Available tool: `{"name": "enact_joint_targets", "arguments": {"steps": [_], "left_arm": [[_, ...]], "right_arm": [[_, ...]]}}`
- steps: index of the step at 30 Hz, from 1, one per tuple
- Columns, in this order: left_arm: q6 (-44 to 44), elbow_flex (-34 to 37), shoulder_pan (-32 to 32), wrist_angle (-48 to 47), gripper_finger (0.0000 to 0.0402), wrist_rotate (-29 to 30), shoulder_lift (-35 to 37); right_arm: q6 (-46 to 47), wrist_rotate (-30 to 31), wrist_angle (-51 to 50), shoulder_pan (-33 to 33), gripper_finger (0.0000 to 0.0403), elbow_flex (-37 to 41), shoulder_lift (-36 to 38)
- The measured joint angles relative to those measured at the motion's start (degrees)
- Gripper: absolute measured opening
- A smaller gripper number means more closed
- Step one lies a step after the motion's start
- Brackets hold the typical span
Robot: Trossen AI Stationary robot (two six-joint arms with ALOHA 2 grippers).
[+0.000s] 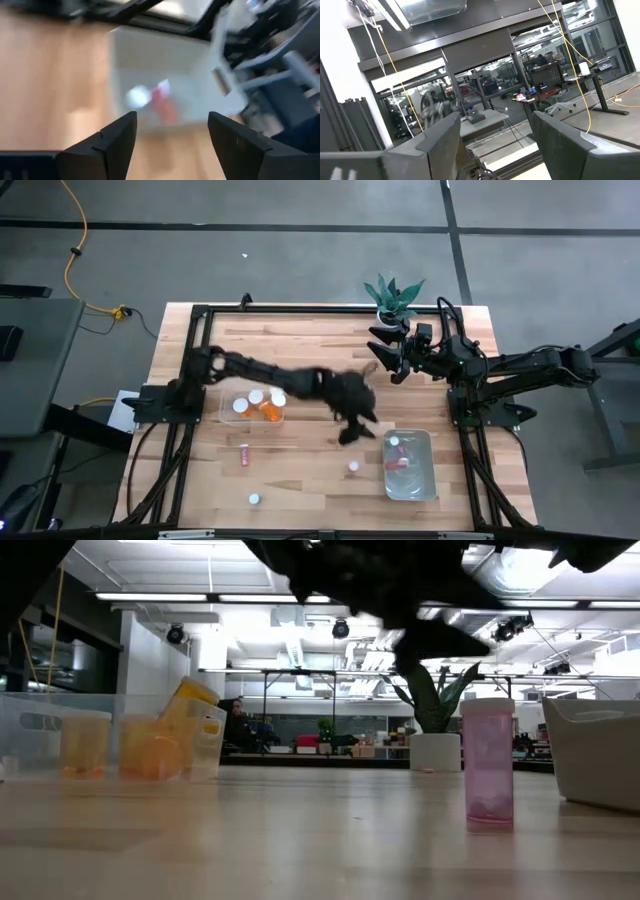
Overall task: Pick and place medicine bottles into bin by pill shape (circle, oval)
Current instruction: Put the small pink pill bottle into the gray bin
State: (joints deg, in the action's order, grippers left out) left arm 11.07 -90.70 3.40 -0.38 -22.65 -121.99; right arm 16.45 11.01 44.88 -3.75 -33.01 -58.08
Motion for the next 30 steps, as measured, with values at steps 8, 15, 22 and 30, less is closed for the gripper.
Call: {"name": "enact_joint_targets", "arguments": {"steps": [8,15,22,30], "left_arm": [[-8.2,1.3,10.7,-19.6,0.0218,1.4,14.3],[-1.7,19.9,16.1,-5.2,0.0211,2.2,35.6],[5.9,43.9,11.3,19.9,0.021,9.7,58.1],[3.6,55.8,5.3,22.2,0.021,22.2,73.9]], "right_arm": [[0.0,0.0,0.4,0.0,0.0239,0.0,0.0],[0.0,0.0,0.6,0.0,0.0239,0.0,0.0],[-0.7,0.0,0.1,0.0,0.0239,0.0,0.0],[-4.9,-0.1,-2.1,0.0,0.0239,0.0,0.0]]}}
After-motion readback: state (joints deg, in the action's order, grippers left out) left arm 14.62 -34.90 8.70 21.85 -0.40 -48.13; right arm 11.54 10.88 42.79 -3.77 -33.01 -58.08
